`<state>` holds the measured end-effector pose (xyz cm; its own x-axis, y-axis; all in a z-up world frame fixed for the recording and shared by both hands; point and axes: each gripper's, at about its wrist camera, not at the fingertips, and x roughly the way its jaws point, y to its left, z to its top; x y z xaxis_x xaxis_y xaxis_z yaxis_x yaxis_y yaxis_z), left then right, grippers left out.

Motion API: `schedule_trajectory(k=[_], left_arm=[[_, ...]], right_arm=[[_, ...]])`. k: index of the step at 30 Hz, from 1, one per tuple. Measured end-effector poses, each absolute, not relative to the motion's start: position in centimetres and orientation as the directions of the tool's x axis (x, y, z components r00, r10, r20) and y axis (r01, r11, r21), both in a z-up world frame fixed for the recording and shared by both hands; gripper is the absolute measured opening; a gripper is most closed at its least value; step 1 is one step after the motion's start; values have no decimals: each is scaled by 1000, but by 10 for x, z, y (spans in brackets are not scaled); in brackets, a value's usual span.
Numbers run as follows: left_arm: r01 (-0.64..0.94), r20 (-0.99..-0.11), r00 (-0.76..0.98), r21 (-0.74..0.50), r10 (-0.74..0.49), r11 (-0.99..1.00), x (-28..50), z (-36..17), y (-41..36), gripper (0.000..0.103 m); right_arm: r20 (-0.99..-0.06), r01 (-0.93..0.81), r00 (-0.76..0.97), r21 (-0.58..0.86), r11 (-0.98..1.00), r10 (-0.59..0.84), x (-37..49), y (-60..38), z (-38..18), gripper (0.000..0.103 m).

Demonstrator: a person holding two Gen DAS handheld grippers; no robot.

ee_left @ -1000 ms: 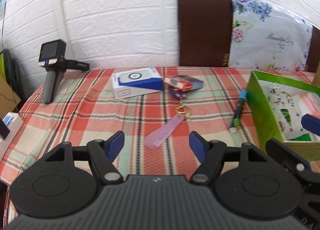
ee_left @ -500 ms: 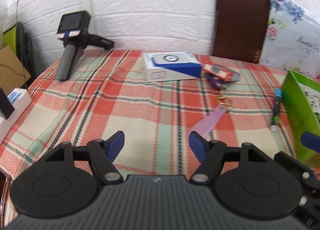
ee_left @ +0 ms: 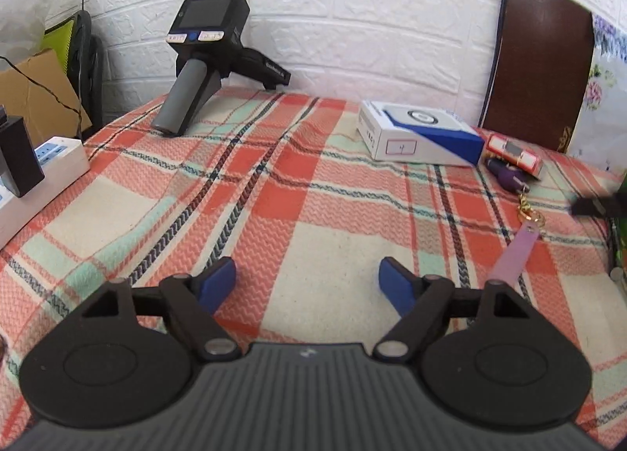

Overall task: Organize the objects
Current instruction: 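Reach the right tool to the small blue-and-red box and grasp it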

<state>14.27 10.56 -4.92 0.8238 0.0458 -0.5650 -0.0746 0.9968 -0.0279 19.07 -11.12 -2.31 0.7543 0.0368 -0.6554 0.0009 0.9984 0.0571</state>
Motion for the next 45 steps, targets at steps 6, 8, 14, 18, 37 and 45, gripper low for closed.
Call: schedule_trajectory(k=[6,8,14,18,37,45], left_arm=[[-57,-530,848,-66,14,996,141,-54,108,85],[-51,-522,853,-71,7,996,141,-54,107,85],[-33,-507,861,-102,-23,994,143,-55,108,87],[-32,-504,863,-113,-30,993,143,-55,109,87],[-6,-528,848,-82,-38,997,144,-56,106,93],[10,-549,835,-40,-31,999,147,-58,100,98]], right_arm=[[-680,232,723,401,886,118,271,-147,-30,63],[-698,360,702,517,776,139,289,-168,-46,63],[-664,463,694,708,533,279,307,-201,-74,53],[-646,428,691,727,537,324,299,-200,-78,32],[-658,-84,697,320,944,285,113,-146,-12,56],[-690,19,697,293,956,197,240,-152,-14,100]])
